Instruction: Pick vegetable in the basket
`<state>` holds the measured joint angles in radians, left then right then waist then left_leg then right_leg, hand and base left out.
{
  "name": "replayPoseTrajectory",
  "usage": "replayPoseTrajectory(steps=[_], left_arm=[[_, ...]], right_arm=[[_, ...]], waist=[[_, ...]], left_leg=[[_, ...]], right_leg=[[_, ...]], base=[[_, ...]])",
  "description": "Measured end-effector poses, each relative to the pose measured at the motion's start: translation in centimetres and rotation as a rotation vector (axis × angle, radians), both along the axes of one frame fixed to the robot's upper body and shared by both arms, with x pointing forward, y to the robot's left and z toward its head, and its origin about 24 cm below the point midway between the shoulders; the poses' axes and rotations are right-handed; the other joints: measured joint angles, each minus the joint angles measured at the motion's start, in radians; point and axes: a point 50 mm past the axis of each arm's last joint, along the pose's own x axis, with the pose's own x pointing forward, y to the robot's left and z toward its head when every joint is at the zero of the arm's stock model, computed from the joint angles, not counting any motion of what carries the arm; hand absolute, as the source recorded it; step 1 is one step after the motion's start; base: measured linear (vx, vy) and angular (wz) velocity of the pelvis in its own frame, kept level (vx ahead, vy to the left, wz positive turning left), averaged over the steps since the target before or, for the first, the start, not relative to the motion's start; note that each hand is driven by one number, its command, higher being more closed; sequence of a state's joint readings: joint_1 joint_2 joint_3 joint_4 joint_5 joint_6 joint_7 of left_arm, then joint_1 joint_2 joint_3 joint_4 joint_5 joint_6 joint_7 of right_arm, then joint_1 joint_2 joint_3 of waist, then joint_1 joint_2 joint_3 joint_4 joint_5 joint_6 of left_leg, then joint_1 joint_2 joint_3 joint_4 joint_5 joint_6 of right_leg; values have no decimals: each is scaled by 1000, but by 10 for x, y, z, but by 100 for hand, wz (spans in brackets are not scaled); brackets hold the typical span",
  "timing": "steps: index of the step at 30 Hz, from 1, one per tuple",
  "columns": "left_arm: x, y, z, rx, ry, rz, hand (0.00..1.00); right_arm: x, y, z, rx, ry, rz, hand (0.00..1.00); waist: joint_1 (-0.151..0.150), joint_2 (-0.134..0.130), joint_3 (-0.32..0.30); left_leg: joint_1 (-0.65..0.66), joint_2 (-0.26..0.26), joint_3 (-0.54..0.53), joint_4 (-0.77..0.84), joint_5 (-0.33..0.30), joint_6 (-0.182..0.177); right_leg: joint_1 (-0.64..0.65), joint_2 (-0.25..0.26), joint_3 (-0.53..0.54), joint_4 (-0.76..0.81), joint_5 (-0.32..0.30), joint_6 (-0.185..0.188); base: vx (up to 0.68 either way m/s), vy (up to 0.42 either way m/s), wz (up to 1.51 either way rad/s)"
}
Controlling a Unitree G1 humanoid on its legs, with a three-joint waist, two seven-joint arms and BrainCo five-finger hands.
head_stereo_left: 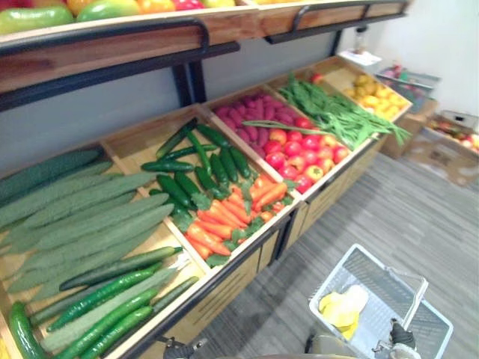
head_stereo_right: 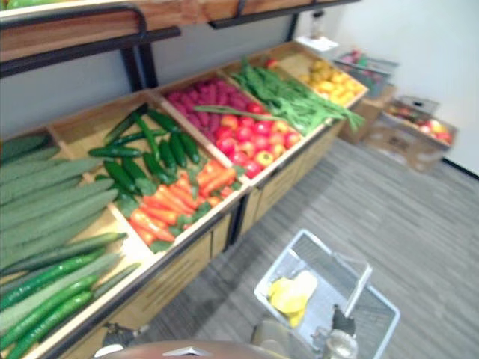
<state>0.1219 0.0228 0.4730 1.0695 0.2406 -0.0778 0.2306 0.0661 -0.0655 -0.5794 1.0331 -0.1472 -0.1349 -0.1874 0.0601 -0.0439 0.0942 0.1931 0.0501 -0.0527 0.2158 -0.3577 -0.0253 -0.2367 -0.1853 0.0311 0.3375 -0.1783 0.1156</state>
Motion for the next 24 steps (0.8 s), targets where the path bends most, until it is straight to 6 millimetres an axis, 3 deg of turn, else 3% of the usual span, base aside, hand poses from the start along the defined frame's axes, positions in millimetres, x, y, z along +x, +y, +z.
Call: replayPoseTrajectory(steps=[1, 2, 4, 5, 7, 8, 9, 10, 11, 12, 13, 14, 15, 18, 21, 24], left_arm=[[2, 3, 1, 8, -10, 5, 0], [4, 4, 2, 13, -23, 9, 0], [5, -3, 1, -9, -30, 41, 0], [5, -7, 1, -18, -39, 55, 0], [4, -13, 0, -48, -51, 112, 0], [2, -12, -1, -56, -57, 150, 0], [0, -11, -1, -60, -57, 170, 0], [-3, -8, -1, -63, -59, 206, 0], [-6, -8, -1, -65, -57, 221, 0], [-10, -8, -2, -70, -51, 239, 0], [-14, -8, -2, -71, -41, 237, 0], [-14, -8, -3, -71, -38, 230, 0], [-14, -9, -3, -74, -28, 212, 0], [-17, -7, -4, -72, -8, 196, 0], [-17, -7, -4, -72, 2, 148, 0], [-15, -5, -4, -56, 8, 97, 0]], right_arm=[[-3, 0, -1, 2, 6, -1, 100], [-7, -2, -1, -2, 15, -7, 100], [-13, -11, 1, -13, 23, -51, 100], [-18, -18, 2, -18, 27, -96, 100], [-19, -28, 5, -24, 20, -130, 100], [-23, -29, 3, -12, 30, -156, 100], [-26, -29, 3, -4, 35, -173, 100], [-28, -27, 1, 16, 43, -196, 100], [-30, -26, 0, 25, 45, -208, 100], [-30, -25, -1, 44, 36, -246, 100], [-30, -25, -2, 58, 25, -278, 100], [-30, -25, -2, 65, 26, -286, 100], [-32, -23, -4, 83, 31, -317, 100], [-41, -19, -8, 123, 44, -398, 100], [-47, -19, -10, 135, 55, -429, 100], [-48, -14, -11, 142, 58, -427, 100]], waist=[[3, -12, -3], [5, -18, -2], [3, 13, -7], [5, 23, -17], [-2, 48, -22], [-12, 47, -22], [-19, 44, -20], [-28, 36, -15], [-31, 32, -16], [-30, 30, -17], [-30, 30, -17], [-31, 30, -17], [-37, 32, -17], [-48, 31, -18], [-59, 36, -16], [-60, 28, -10]], left_leg=[[-15, 21, -56, 38, -42, -33], [-28, 42, -116, 66, -75, -66], [-56, 102, -178, 70, -52, -96], [-90, 127, -207, 64, 0, -107], [-157, 177, -235, 28, 120, -106], [-185, 197, -201, 6, 201, -91], [-195, 208, -159, -3, 234, -84], [-194, 225, 2, -13, 259, -79], [-188, 228, 90, -14, 259, -79], [-167, 235, 270, -20, 254, -88], [-150, 217, 412, -24, 251, -92], [-148, 201, 455, -27, 251, -92], [-137, 153, 509, -93, 253, -92], [-112, 123, 485, -206, 290, -114], [-101, 91, 477, -250, 313, -91], [-96, 68, 478, -272, 319, -80]], right_leg=[[7, -8, 55, -23, 10, 17], [14, -21, 42, 0, 72, 111], [10, 2, -59, 98, 6, 81], [-9, 0, -111, 161, -41, 51], [-7, -3, -207, 197, -66, 13], [28, -10, -267, 177, -77, -7], [54, -12, -296, 163, -83, -18], [106, -14, -333, 130, -92, -35], [128, -14, -350, 114, -93, -38], [159, -13, -373, 85, -94, -45], [171, -10, -395, 54, -94, -47], [173, -9, -403, 38, -93, -49], [179, 3, -420, -5, -83, -57], [196, 27, -437, -64, -43, -50], [231, 31, -431, -158, 27, -34], [240, 16, -414, -184, 52, -24]], base=[[337, -559, 119], [331, -588, 146], [257, -554, 146], [263, -584, 153], [280, -587, 182], [228, -493, 190], [172, -454, 184], [116, -384, 128], [98, -337, 123], [53, -250, 80], [16, -146, 62], [-6, -110, 44], [-5, -27, 34], [-15, 46, 32], [-42, 100, 5], [-72, 113, -2]])
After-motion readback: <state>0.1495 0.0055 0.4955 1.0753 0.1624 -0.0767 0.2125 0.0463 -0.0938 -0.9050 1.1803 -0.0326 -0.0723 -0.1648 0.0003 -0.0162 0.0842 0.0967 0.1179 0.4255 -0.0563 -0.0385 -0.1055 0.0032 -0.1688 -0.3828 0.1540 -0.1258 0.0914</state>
